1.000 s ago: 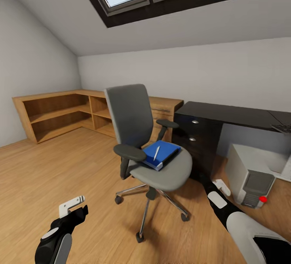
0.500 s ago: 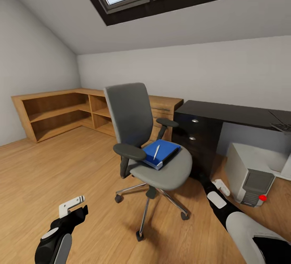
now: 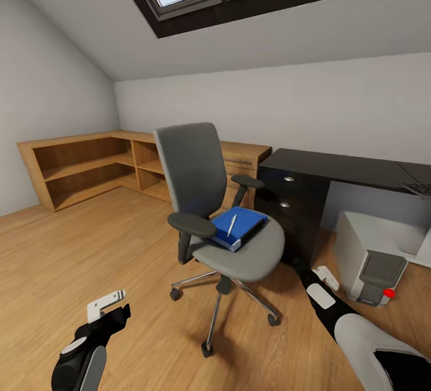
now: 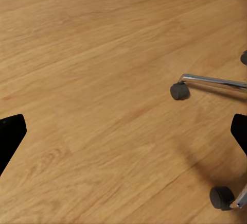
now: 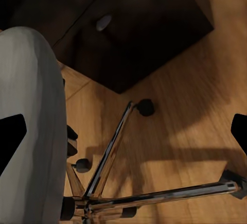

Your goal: In the bedroom, organize the workspace by keeping the computer under the desk, ensuring the monitor is on the desk, placing the keyboard on the desk next to the monitor, placing the mouse on the desk next to the keyboard, moving the folder from the swivel chair onto the desk next to the mouse, stacking the notebook on top of the folder with the pen on top of the notebook, and positioning the swivel chair next to the desk.

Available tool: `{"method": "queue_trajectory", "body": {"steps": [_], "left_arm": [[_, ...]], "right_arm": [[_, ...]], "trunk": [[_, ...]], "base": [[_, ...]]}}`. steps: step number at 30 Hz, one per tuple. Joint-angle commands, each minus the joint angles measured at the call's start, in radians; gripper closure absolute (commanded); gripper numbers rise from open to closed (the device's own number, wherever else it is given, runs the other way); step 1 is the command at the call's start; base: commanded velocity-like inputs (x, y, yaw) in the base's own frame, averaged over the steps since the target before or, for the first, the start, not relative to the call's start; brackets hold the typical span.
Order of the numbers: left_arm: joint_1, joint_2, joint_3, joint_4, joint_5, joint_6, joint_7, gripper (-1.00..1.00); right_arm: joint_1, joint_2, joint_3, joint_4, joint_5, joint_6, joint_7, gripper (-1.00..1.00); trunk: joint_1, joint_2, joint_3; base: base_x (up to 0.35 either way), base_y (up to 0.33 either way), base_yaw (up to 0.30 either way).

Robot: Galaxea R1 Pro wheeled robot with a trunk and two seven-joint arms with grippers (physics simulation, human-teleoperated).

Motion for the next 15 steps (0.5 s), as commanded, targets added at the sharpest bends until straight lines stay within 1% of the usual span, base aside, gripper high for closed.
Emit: {"method": "queue_trajectory", "body": {"steps": [1,3,4,5,15], "left_arm": [[-0.001,-0.001,0.0,-0.001,0.011,0.003,0.007,-1.0],[-0.001,-0.001,0.0,-0.001,0.011,0.003,0.007,-1.0],[-0.001,-0.001,0.0,-0.001,0.011,0.003,0.007,-1.0],[-0.001,-0.001,0.0,-0.001,0.011,0.003,0.007,-1.0],[-0.001,-0.001,0.0,-0.001,0.012,0.003,0.008,-1.0]], "right_arm": [[0.0,0.0,-0.004,0.0,-0.003,0.002,0.001,-1.0],[0.0,0.0,-0.004,0.0,-0.003,0.011,0.001,-1.0],[0.0,0.001,-0.004,-0.001,-0.003,0.048,0.002,-1.0],[0.0,0.001,-0.004,-0.001,-0.003,0.062,0.002,-1.0],[0.0,-0.001,-0.006,-0.005,-0.003,0.15,0.019,-1.0]], "trunk": [[0.0,0.0,-0.001],[0.0,0.0,-0.001],[0.0,0.0,-0.001],[0.0,0.0,-0.001],[0.0,0.0,-0.001]], "base": [[0.0,0.0,0.0],[0.0,0.0,0.0],[0.0,0.0,0.0],[0.0,0.0,0.0],[0.0,0.0,0.0]]}}
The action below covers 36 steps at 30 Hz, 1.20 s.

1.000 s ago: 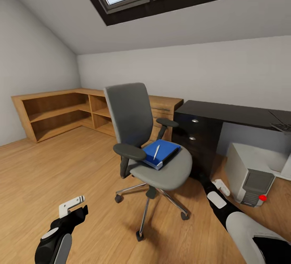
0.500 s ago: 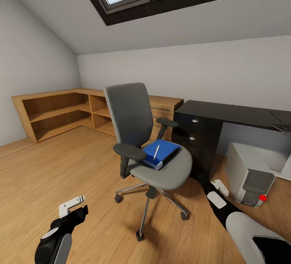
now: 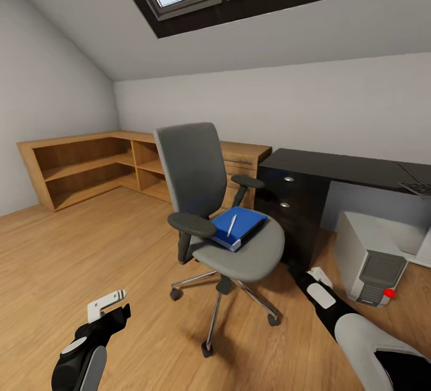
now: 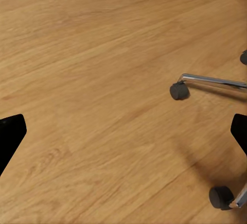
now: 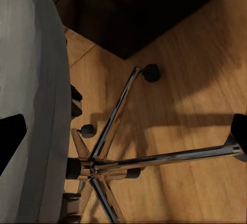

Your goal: In the bedroom, organize the workspace by keeping the computer under the desk, ensuring the monitor is on the desk, placing the keyboard on the desk next to the monitor, placing the mouse on the desk next to the keyboard, moving the folder from the swivel chair onto the desk next to the mouse, stacking the notebook on top of the folder with the pen on top of the notebook, and positioning the swivel chair next to the desk.

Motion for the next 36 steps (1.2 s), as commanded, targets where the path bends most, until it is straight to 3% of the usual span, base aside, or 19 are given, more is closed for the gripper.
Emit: {"method": "queue_trajectory", "body": {"steps": [1,6,11,19,26,36], "left_arm": [[-0.001,-0.001,0.0,-0.001,0.011,0.003,0.007,-1.0],[-0.001,-0.001,0.0,-0.001,0.011,0.003,0.008,-1.0],[-0.001,-0.001,0.0,-0.001,0.011,0.003,0.008,-1.0],[-0.001,-0.001,0.0,-0.001,0.01,0.003,0.007,-1.0],[-0.001,-0.001,0.0,-0.001,0.009,0.002,0.006,-1.0],[-0.001,-0.001,0.0,-0.001,0.009,0.003,0.006,-1.0]], "right_arm": [[-0.001,-0.001,-0.005,0.0,-0.004,0.029,0.02,-1.0],[-0.001,-0.005,-0.007,0.001,-0.004,0.127,0.081,-1.0],[-0.001,-0.006,-0.007,0.002,-0.004,0.172,0.105,-1.0],[-0.001,-0.005,-0.006,0.003,-0.004,0.189,0.113,-1.0],[-0.001,0.001,-0.003,0.004,-0.004,0.191,0.114,-1.0],[-0.001,0.008,-0.001,0.005,-0.004,0.189,0.114,-1.0]], "trunk": [[0.0,0.0,-0.001],[0.0,0.0,-0.001],[0.0,0.0,-0.001],[0.0,0.0,-0.001],[0.0,0.0,-0.001],[0.0,0.0,-0.001]], "base": [[0.0,0.0,0.0],[0.0,0.0,0.0],[0.0,0.0,0.0],[0.055,0.0,0.0],[0.294,0.0,0.012],[0.324,0.054,0.235]]}}
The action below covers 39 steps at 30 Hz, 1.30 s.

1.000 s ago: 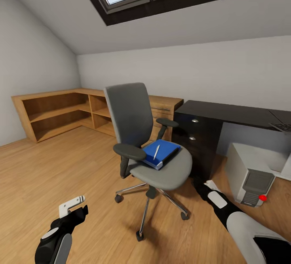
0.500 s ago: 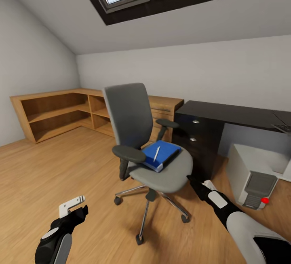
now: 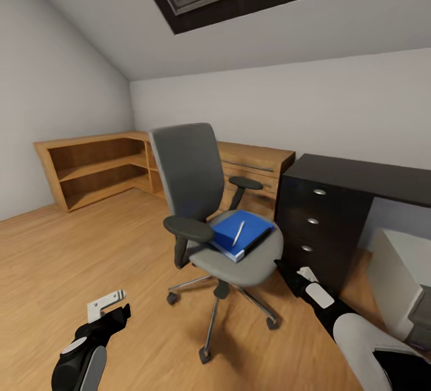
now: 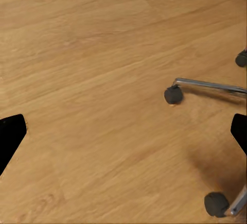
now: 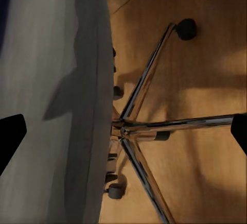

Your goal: In the bedroom, organize the workspace by keeping the computer under the desk, ensuring the monitor is on the desk, placing the keyboard on the desk next to the monitor, placing the mouse on the desk next to the keyboard, moving the folder from the swivel chair onto the desk next to the mouse, stacking the notebook on top of the folder with the pen on top of the notebook, and positioning the swivel chair next to the desk.

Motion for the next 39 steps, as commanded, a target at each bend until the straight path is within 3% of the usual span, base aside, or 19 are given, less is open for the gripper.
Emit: {"method": "queue_trajectory", "body": {"steps": [1,9,14,27,39], "left_arm": [[-0.001,-0.001,0.0,-0.001,0.01,0.003,0.007,-1.0],[-0.001,-0.003,-0.003,0.0,0.011,0.003,0.009,-1.0],[-0.001,-0.002,-0.031,0.001,0.01,0.004,0.012,-1.0],[-0.001,-0.003,-0.032,0.004,0.01,0.004,0.012,-1.0],[-0.001,-0.002,-0.032,0.006,0.01,0.004,0.013,-1.0]], "right_arm": [[0.0,0.001,0.008,0.002,-0.001,0.005,0.003,-1.0],[0.0,0.006,0.006,0.001,0.0,0.005,0.003,-1.0],[0.0,0.007,0.006,0.002,0.0,0.002,0.003,-1.0],[0.0,0.008,0.007,0.002,0.0,0.001,0.003,-1.0],[0.001,0.047,0.008,0.003,0.004,-0.002,0.004,-1.0]], "trunk": [[0.001,0.0,-0.001],[0.001,0.0,-0.001],[0.001,0.0,-0.001],[0.001,0.0,-0.001],[0.001,0.0,-0.001]], "base": [[0.324,0.12,0.176],[0.244,0.044,0.019],[0.014,0.0,0.209],[-0.252,0.0,0.068],[-0.033,0.0,0.237]]}}
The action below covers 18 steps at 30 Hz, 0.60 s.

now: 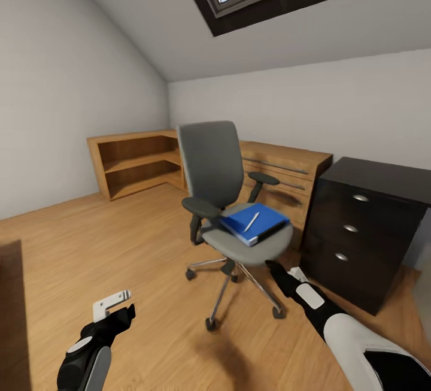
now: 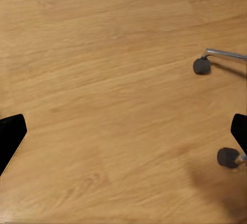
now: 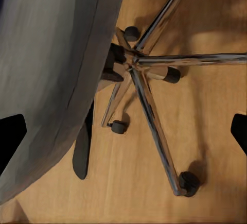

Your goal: In the bedroom, organize the workspace by keeping the computer under the desk, ensuring the monitor is on the desk, placing the keyboard on the desk next to the monitor, placing the mouse on the desk next to the keyboard, moving the folder from the swivel chair onto the desk next to the mouse, stacking the notebook on top of the folder with the pen on top of the notebook, and positioning the swivel chair next to the desk.

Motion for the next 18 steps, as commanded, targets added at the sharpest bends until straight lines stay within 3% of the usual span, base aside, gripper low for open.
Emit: {"method": "queue_trajectory", "body": {"steps": [1,5,11,18], "left_arm": [[-0.001,-0.001,0.0,-0.001,0.01,0.003,0.007,-1.0],[-0.001,-0.002,0.0,-0.001,0.01,0.003,0.008,-1.0],[-0.001,-0.002,-0.001,-0.001,0.01,0.003,0.006,-1.0],[-0.001,-0.001,-0.015,-0.001,0.009,0.002,0.006,-1.0]], "right_arm": [[0.001,0.008,-0.004,-0.001,-0.001,0.005,0.003,-1.0],[0.001,0.02,-0.003,0.0,-0.001,0.005,0.004,-1.0],[0.001,0.023,-0.003,0.0,-0.001,0.005,0.004,-1.0],[0.001,0.022,-0.003,-0.001,0.0,0.005,0.004,-1.0]], "trunk": [[0.0,0.0,-0.001],[0.0,0.0,-0.001],[0.0,0.0,-0.001],[0.0,0.0,-0.001]], "base": [[0.0,0.0,0.274],[0.0,0.0,0.212],[0.054,0.0,0.022],[0.277,0.0,0.001]]}}
